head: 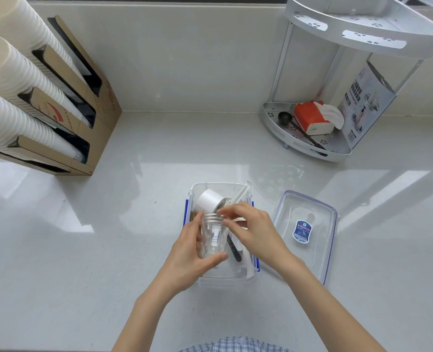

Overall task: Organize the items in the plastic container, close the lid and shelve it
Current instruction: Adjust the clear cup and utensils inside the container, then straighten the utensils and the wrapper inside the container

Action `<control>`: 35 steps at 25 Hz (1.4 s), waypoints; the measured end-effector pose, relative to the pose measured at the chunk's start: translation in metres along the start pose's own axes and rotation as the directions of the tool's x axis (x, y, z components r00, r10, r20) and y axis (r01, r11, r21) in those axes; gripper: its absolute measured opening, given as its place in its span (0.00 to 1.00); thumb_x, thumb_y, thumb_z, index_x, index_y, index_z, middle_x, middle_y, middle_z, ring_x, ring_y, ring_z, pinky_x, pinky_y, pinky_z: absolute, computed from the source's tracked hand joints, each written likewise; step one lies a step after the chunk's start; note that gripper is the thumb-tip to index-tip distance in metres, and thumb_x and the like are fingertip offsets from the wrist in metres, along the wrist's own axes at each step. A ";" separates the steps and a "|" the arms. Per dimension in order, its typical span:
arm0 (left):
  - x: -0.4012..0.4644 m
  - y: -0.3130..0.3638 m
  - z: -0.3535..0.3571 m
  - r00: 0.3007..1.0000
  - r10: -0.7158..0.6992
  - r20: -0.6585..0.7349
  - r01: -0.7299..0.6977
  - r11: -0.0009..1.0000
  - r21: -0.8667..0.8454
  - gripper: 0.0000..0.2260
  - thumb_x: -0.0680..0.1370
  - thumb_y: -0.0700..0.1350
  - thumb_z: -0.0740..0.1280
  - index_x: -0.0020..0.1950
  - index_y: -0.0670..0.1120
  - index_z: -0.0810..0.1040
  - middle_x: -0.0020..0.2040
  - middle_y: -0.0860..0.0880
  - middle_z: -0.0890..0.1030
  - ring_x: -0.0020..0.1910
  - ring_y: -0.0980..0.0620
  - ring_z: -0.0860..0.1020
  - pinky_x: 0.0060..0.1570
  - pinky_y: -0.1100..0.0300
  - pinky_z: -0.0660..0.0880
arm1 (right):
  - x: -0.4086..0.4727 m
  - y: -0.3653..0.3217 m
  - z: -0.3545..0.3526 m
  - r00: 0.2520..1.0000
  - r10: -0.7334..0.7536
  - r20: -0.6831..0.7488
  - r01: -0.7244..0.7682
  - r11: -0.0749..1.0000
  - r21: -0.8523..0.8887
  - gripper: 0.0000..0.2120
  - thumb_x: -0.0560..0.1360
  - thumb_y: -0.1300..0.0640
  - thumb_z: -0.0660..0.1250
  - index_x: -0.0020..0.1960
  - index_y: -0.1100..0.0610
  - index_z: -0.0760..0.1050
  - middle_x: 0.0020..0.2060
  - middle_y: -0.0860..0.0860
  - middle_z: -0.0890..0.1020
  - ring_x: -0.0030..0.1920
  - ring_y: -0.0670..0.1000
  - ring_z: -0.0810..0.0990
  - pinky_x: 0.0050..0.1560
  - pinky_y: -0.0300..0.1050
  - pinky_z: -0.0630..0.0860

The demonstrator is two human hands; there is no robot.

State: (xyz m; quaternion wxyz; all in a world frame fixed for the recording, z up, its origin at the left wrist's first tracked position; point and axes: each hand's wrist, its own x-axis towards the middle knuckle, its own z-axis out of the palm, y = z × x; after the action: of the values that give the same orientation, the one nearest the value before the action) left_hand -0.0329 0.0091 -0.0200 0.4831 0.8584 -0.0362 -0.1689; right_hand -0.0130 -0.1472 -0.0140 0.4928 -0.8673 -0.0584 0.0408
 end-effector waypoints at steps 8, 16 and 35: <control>-0.002 -0.011 -0.007 0.995 0.085 -0.053 -0.062 0.935 0.348 0.39 0.67 0.54 0.72 0.72 0.48 0.56 0.71 0.53 0.63 0.65 0.52 0.65 0.66 0.59 0.64 | 0.006 0.002 0.009 0.992 0.045 0.119 -0.036 0.997 -0.071 0.12 0.76 0.60 0.62 0.59 0.56 0.76 0.54 0.54 0.81 0.53 0.47 0.79 0.58 0.38 0.75; -0.003 -0.012 -0.006 0.986 0.148 -0.071 -0.093 0.861 0.501 0.36 0.67 0.56 0.70 0.70 0.51 0.58 0.69 0.55 0.63 0.67 0.53 0.62 0.63 0.61 0.60 | 0.009 0.013 0.019 0.912 0.091 0.400 0.257 0.632 -0.731 0.14 0.77 0.60 0.55 0.61 0.61 0.70 0.60 0.57 0.75 0.63 0.58 0.70 0.66 0.50 0.62; 0.009 -0.017 0.009 0.996 0.032 0.083 -0.083 0.685 0.724 0.40 0.68 0.64 0.63 0.73 0.48 0.52 0.72 0.55 0.61 0.74 0.52 0.47 0.72 0.47 0.34 | 0.007 0.027 0.010 0.867 0.094 0.489 0.386 0.495 -0.779 0.18 0.78 0.61 0.54 0.67 0.60 0.68 0.69 0.54 0.70 0.76 0.52 0.52 0.75 0.55 0.39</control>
State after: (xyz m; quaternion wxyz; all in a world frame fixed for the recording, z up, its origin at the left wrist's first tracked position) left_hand -0.0290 0.0084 -0.0412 0.1077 0.9720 -0.1423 -0.1527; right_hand -0.0059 -0.1514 -0.0425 -0.0309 -0.9486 -0.2641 0.1715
